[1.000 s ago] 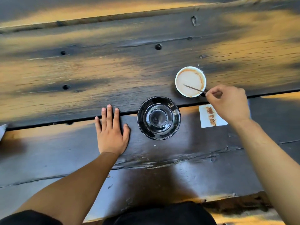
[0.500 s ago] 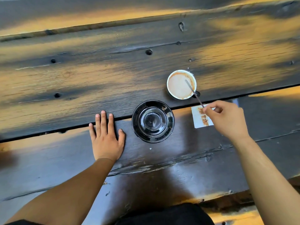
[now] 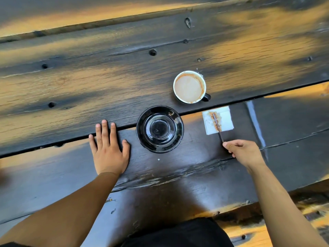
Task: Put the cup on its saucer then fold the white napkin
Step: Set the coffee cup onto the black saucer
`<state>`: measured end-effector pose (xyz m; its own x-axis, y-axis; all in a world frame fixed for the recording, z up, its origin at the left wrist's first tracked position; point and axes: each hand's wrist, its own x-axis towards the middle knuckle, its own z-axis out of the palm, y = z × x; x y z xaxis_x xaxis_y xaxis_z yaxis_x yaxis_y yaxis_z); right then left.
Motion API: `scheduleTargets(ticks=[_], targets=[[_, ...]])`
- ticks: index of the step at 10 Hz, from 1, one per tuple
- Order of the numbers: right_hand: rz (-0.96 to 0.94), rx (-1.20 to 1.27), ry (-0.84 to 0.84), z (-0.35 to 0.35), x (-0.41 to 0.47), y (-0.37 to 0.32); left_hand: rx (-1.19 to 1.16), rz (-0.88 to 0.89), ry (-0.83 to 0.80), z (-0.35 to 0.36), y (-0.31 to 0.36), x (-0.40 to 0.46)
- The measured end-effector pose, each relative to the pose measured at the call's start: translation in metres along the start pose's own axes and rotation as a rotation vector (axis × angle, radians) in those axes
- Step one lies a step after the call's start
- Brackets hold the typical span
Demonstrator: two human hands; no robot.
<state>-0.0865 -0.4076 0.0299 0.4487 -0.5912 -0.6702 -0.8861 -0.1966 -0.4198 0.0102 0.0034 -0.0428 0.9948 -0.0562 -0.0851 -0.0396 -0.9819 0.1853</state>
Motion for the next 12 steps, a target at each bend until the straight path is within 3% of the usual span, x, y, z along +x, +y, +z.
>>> scheduleTargets(ticks=[2, 3, 4, 5, 6, 7, 9, 12], targets=[[0.023, -0.242, -0.054, -0.012, 0.002, -0.007, 0.003, -0.003, 0.0, -0.001, 0.001, 0.001], [-0.122, -0.382, -0.023, -0.017, -0.001, -0.029, -0.002, 0.0, -0.001, 0.0, 0.0, 0.0], [-0.285, -0.262, 0.013, -0.012, -0.002, -0.061, -0.001, -0.001, 0.002, 0.0, 0.001, 0.0], [-0.399, 0.049, -0.098, 0.002, 0.01, -0.112, 0.0, 0.0, 0.004, 0.0, 0.001, 0.0], [-0.374, 0.104, -0.216, 0.01, 0.024, -0.134, 0.008, 0.001, 0.003, 0.001, 0.001, 0.001], [-0.293, 0.099, -0.4, 0.016, 0.042, -0.146, 0.014, 0.003, 0.004, 0.001, 0.0, 0.0], [-0.323, 0.029, -0.548, 0.016, 0.064, -0.151, 0.028, 0.005, -0.001, 0.003, -0.001, 0.001], [-0.427, 0.061, -0.49, 0.025, 0.056, -0.139, 0.024, 0.008, 0.008, 0.004, -0.001, 0.0]])
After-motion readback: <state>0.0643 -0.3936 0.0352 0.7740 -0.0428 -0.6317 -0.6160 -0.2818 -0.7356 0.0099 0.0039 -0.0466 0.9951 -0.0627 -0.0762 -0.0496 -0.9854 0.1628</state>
